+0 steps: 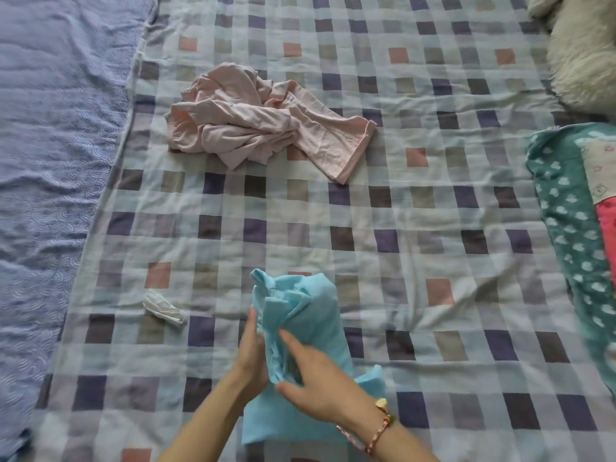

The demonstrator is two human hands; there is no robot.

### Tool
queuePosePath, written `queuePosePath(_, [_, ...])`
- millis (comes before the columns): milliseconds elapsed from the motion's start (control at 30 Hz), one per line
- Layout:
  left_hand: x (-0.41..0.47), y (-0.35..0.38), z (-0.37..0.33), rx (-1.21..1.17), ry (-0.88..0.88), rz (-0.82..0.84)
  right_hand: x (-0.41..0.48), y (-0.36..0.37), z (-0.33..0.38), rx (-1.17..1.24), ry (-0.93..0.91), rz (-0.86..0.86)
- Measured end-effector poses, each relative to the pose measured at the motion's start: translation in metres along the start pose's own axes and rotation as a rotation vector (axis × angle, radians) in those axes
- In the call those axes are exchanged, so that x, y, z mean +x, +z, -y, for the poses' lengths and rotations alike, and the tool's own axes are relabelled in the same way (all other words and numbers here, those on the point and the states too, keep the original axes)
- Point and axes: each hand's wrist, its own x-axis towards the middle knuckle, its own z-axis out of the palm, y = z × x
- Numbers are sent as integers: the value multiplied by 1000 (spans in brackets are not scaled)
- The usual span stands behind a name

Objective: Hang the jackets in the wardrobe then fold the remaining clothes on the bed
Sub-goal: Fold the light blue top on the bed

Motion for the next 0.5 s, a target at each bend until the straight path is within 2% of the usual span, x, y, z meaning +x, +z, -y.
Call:
queuePosePath(67, [2,-27,-1,-10,-35,-95,9,24,10,42,19,95])
queuePosePath(100, [2,-41,-3,59,-33,-149,12,35,11,-1,-3,63])
queuePosePath(200, [1,-46,-5,301,17,-167,7,41,-7,-230,-86,-375])
queuePosePath(267, [1,-35,2,456,100,-172,-1,43,-30,-293,-7,-520])
queuePosePath(334, [2,-16,11,556,251,-207,-7,47,-51,-309,43,-532])
queuePosePath(400, [6,10,11,611,399,-282,-10,48,-59,-350,-45,-536])
queuePosePath(501, [16,30,-5,618,509,-338,2,48,-56,-417,-56,-558])
